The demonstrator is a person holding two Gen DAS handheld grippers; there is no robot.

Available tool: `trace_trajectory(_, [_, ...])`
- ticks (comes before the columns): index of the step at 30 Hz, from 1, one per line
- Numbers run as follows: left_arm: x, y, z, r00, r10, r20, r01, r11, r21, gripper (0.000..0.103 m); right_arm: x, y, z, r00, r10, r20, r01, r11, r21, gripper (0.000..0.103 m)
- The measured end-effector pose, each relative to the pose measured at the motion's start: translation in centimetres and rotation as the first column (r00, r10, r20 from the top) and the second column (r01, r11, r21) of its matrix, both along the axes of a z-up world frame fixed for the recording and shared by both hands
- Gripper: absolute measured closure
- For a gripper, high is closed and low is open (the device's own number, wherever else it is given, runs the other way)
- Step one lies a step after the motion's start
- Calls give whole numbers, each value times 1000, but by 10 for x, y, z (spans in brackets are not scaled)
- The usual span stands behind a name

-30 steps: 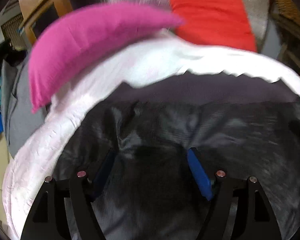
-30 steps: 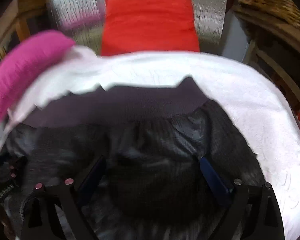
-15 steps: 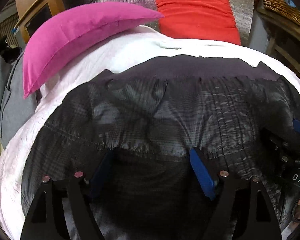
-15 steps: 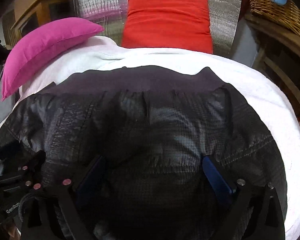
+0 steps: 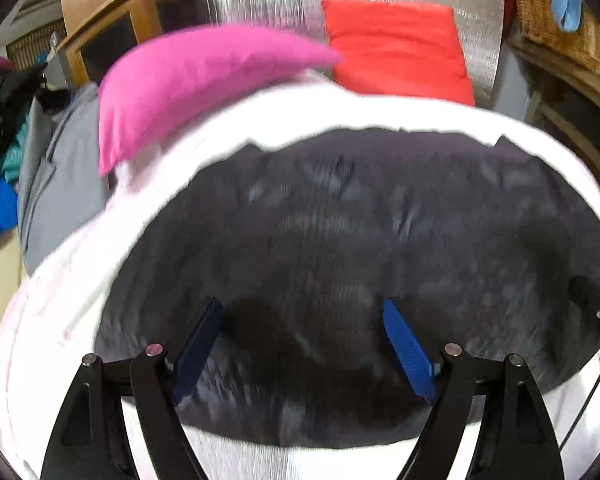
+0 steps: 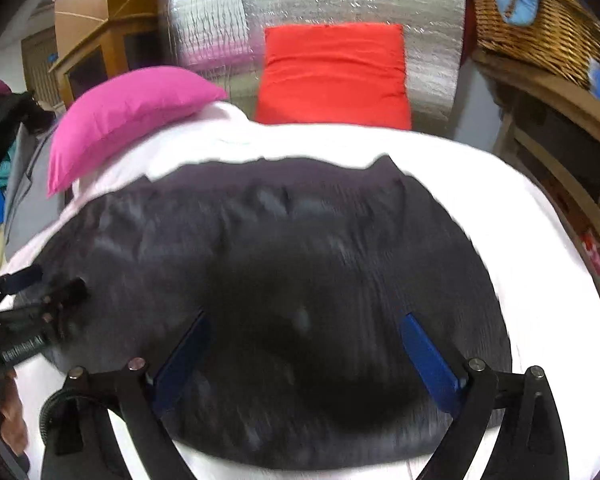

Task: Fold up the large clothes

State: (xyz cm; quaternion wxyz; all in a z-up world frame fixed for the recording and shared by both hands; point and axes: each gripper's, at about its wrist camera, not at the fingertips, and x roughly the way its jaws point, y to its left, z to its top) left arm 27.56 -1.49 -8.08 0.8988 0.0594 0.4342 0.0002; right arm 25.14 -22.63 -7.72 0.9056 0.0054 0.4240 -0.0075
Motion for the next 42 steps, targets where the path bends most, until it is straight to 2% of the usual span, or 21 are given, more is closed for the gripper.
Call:
trace_trajectory(2, [-2, -5, -11, 1000, 1, -8, -1, 1000, 17, 18, -5, -4, -16, 1000, -5, -29, 4, 1000, -16, 5])
trace_trajectory(5, [2, -9, -23, 1000, 0, -11, 0, 999, 53, 17, -3, -4, -22, 1000, 2, -26, -3, 999, -48, 3])
trace_trajectory(9, [-3, -4, -6, 1000, 21, -23, -20, 999, 40, 17, -6, -8, -7, 999, -22, -28, 22, 999, -24, 5])
trace_trajectory(12, [-23, 8, 9, 999, 34, 31, -35, 999, 28, 17, -27, -15, 11, 998, -39, 48, 40, 999, -11, 5])
trace_trajectory(16, [-42, 38, 17, 992, 96, 84, -100, 994, 35, 17, -36, -39, 2, 995, -93, 24, 93, 996, -6, 5])
trace_trajectory(21, [-25, 75, -7, 983, 180, -26, -181, 983, -14, 17, -33, -60, -22, 991, -124, -55, 127, 990, 66, 5])
trace_trajectory(32, [-19, 78, -15, 985, 173, -15, -173, 985, 10, 14, -24, -70, -32, 991, -118, -67, 124, 989, 86, 1])
trace_trajectory(35, [-28, 83, -3, 988, 155, -3, -155, 987, -29, 14, -32, -77, -23, 991, -109, -76, 118, 985, 123, 1])
trace_trajectory(37, [-30, 99, 15, 988, 145, 53, -141, 988, -67, 14, -38, -91, -6, 994, -102, -36, 107, 974, 198, 1])
trace_trajectory(39, [-23, 118, 26, 985, 153, 73, -146, 984, -100, 14, -42, -109, 8, 993, -117, 1, 114, 963, 246, 1])
trace_trajectory(42, [3, 151, 25, 987, 160, 18, -155, 973, -172, 14, -30, -149, 21, 989, -147, 0, 140, 938, 317, 1])
